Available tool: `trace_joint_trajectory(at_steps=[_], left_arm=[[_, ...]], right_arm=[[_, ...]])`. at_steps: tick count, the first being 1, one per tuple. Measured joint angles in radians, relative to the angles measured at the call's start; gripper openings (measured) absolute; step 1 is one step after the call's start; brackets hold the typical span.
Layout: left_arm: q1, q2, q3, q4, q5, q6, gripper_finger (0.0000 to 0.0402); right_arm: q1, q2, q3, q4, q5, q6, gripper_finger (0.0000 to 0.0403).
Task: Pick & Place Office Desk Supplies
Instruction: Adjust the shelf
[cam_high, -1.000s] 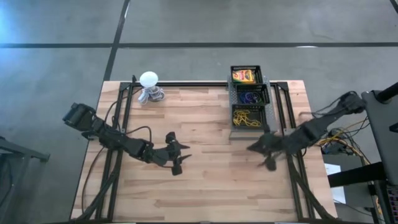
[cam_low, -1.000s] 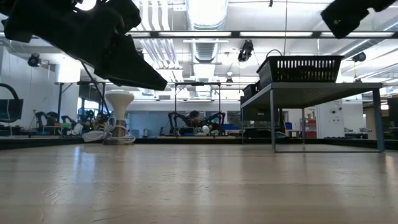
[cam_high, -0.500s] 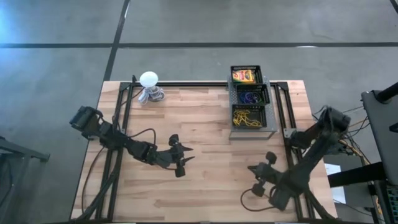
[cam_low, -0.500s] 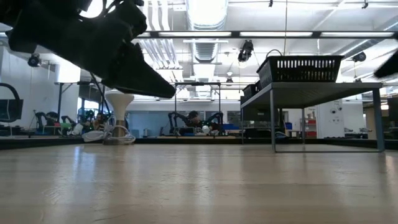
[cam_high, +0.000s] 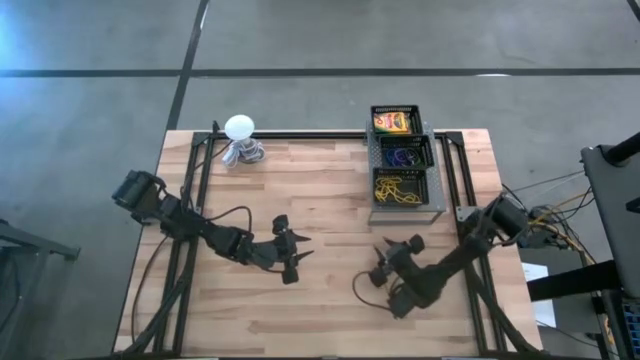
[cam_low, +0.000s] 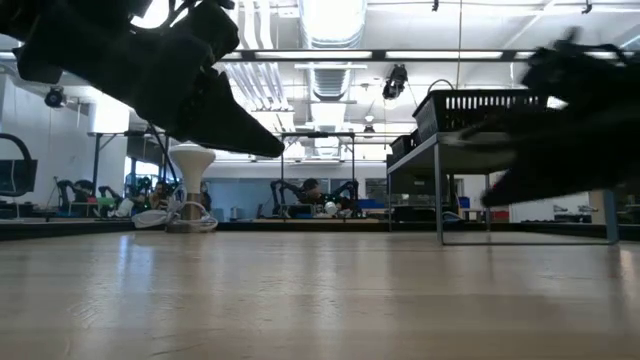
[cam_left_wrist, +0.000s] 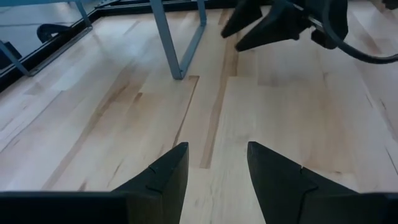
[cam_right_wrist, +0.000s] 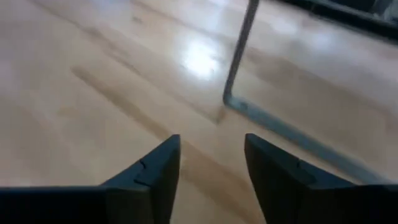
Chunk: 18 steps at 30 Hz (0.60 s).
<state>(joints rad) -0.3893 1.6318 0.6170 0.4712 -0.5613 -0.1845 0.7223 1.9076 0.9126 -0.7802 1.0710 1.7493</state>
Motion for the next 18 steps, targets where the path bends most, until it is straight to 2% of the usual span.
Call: trace_joint_trajectory(at_steps=[4,7,10,18], left_arm=[[0.000,0.000,0.000,-0.005,0.005,-0.003,0.0168],[0.000,0.000,-0.001,-0.005,0.011,-0.006,0.0168],[0.000,0.000,-0.001,-0.005,0.015,-0.007,0.0168],[-0.001,0.000,-0.002,-0.009,0.030,-0.007,0.0168]], right_arm=[[-0.045,-0.003,0.031,0.012,0.060,-0.075,0.0195],[-0.070,-0.014,0.030,0.009,0.159,-0.022,0.0194],[-0.106,-0.014,0.014,0.007,0.186,0.028,0.0189],[-0.176,0.017,0.012,0.054,0.297,0.022,0.0183]])
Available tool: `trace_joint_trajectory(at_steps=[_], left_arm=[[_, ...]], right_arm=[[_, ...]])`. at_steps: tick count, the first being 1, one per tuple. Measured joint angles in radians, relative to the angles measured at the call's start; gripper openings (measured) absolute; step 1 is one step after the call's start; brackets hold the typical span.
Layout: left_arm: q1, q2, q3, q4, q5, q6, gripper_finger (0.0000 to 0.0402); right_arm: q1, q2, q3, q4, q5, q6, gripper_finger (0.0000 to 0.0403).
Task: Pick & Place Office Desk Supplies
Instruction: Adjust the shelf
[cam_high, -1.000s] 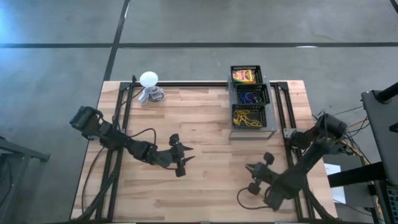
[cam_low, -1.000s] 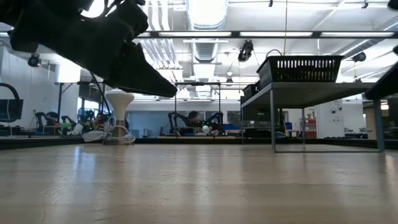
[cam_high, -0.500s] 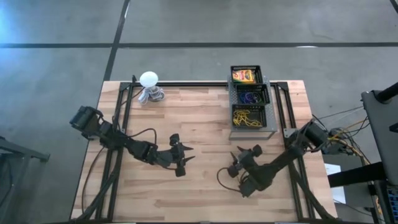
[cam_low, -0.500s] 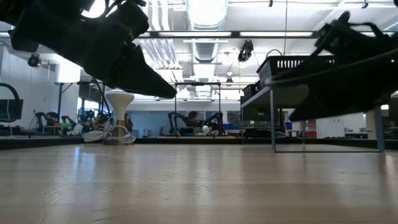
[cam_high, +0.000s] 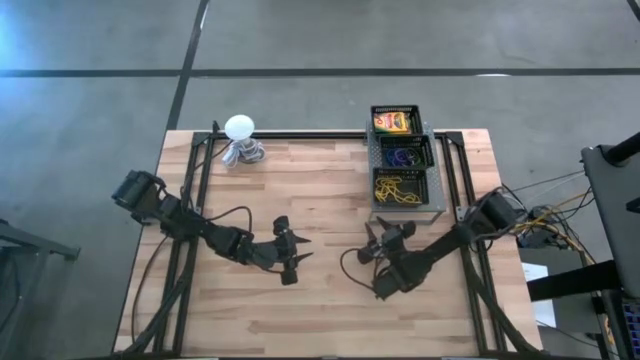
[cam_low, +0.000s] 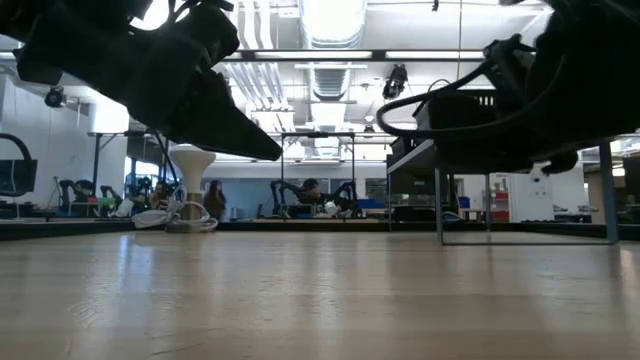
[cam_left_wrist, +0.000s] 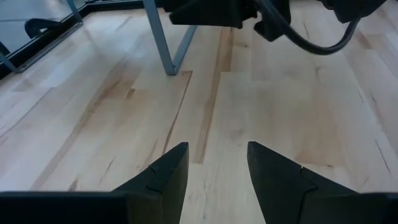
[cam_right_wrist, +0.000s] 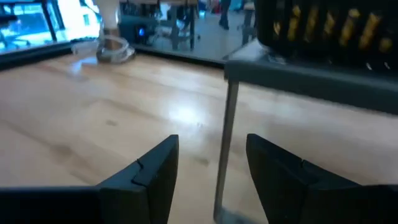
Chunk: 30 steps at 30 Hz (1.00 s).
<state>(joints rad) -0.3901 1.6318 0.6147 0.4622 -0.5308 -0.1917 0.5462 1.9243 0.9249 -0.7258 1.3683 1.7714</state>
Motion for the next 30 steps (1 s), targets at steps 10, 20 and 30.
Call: trace_joint_trajectory(at_steps=[10,20,30], left_arm=[[0.000,0.000,0.000,-0.015,0.002,-0.015,0.0168],[-0.001,0.000,0.000,-0.018,0.002,-0.017,0.0168],[-0.001,0.000,0.000,-0.018,0.002,-0.018,0.0168]], right_arm=[[-0.073,0.024,0.005,0.082,0.027,-0.084,0.0177],[-0.094,0.022,0.005,0.088,0.025,-0.095,0.0093],[-0.096,0.021,0.005,0.110,0.025,-0.101,0.0021]])
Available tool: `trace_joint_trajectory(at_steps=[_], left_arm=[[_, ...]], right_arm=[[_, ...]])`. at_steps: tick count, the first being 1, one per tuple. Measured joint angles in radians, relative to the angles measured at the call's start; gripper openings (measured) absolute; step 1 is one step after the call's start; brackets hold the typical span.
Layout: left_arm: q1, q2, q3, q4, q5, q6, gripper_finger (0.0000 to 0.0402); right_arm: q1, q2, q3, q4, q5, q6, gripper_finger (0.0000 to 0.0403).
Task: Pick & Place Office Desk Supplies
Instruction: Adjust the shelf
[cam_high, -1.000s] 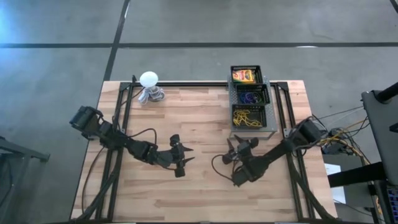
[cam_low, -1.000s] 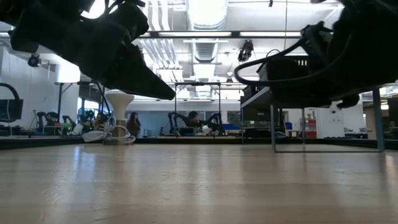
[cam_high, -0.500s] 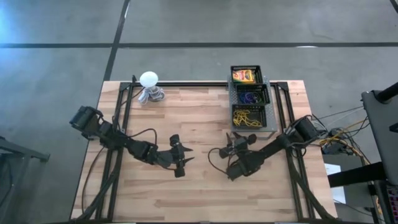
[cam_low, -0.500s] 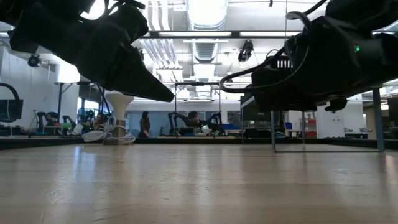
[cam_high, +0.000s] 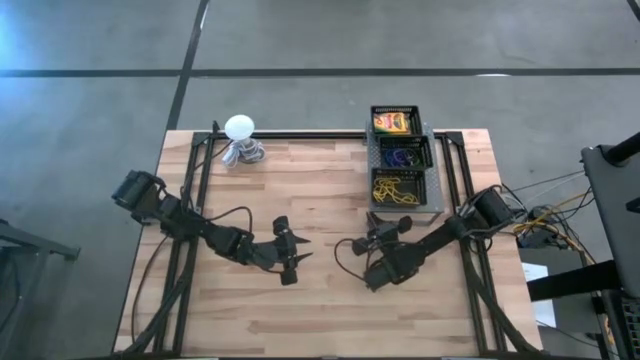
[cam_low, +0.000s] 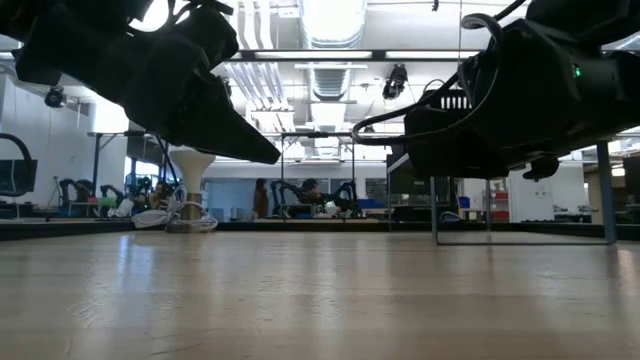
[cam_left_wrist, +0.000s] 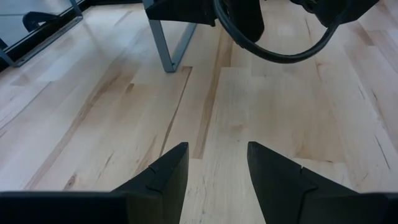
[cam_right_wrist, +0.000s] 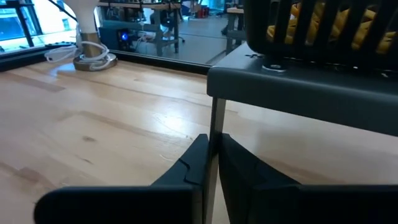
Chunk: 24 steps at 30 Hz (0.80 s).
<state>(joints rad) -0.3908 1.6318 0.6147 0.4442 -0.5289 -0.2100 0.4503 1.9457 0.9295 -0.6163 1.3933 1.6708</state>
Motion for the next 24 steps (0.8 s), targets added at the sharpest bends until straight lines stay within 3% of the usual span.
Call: trace_joint_trajectory(at_steps=[8,17,24], left_arm=[[0.000,0.000,0.000,-0.001,-0.002,0.000,0.0168],[0.000,0.000,0.000,-0.001,-0.002,0.000,0.0168],[0.000,0.000,0.000,-0.001,-0.002,0.000,0.0168]], right_arm=[[0.000,-0.001,0.000,0.012,0.001,-0.014,0.0022],[0.001,-0.001,0.000,0.268,0.000,-0.345,0.0022],[-0.003,-0.001,0.000,0.386,0.000,-0.398,0.0022]])
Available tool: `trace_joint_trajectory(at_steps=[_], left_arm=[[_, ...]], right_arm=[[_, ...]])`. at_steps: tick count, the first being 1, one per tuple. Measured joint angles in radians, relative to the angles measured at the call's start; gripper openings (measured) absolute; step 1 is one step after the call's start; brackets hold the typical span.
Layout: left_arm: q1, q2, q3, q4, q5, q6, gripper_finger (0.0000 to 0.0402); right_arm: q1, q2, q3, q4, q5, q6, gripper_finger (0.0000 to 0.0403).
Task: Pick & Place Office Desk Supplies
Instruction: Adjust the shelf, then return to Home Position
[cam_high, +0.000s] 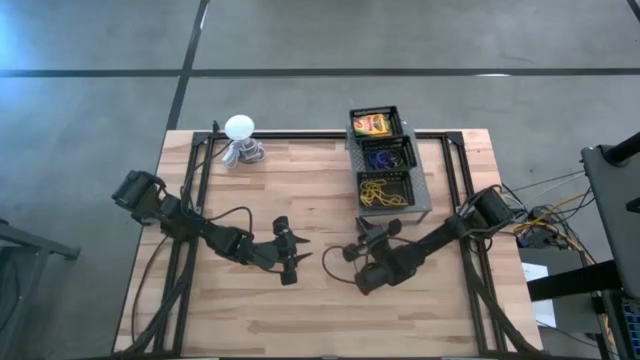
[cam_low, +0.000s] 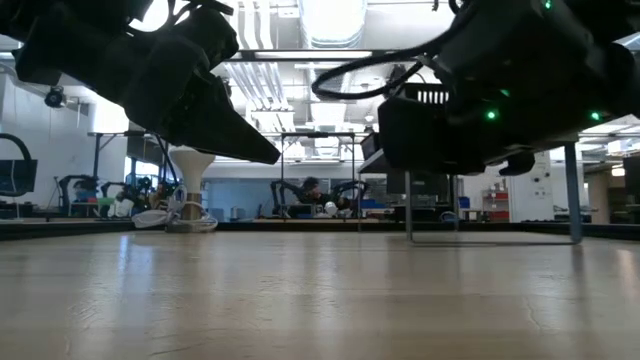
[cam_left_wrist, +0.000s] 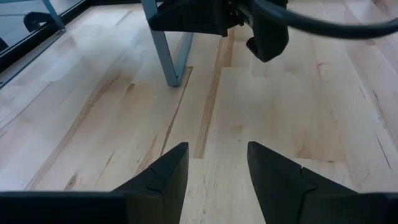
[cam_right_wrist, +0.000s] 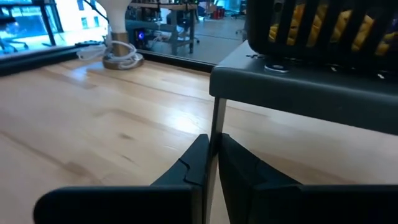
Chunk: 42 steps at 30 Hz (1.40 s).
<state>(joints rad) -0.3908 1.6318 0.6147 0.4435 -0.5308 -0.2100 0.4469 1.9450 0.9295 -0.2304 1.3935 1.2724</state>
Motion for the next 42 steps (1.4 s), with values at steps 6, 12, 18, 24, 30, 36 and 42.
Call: trace_joint_trajectory(at_steps=[6,12,18,24,30,36,42], left_arm=[[0.000,0.000,0.000,0.000,0.000,0.000,0.0168],[0.000,0.000,0.000,0.000,0.000,0.000,0.0168],[0.000,0.000,0.000,-0.001,0.001,0.000,0.0168],[0.000,0.000,0.000,-0.001,0.002,0.000,0.0168],[0.000,0.000,0.000,-0.002,0.007,0.000,0.0168],[0.000,0.000,0.000,-0.013,0.007,0.000,0.0168],[0.000,0.000,-0.001,-0.019,0.007,-0.001,0.0168]], right_arm=[[-0.024,0.000,0.000,0.072,-0.007,-0.004,0.0023],[-0.058,-0.001,0.001,0.112,-0.053,-0.005,0.0024],[-0.062,-0.001,0.001,0.160,-0.062,-0.040,0.0040],[-0.072,-0.001,0.001,0.285,-0.119,-0.178,0.0093],[-0.088,-0.001,0.001,0.300,-0.178,-0.259,0.0142],[-0.087,-0.052,0.000,0.280,-0.289,-0.398,0.0174],[-0.086,-0.206,0.000,0.196,-0.569,-0.621,0.0185]])
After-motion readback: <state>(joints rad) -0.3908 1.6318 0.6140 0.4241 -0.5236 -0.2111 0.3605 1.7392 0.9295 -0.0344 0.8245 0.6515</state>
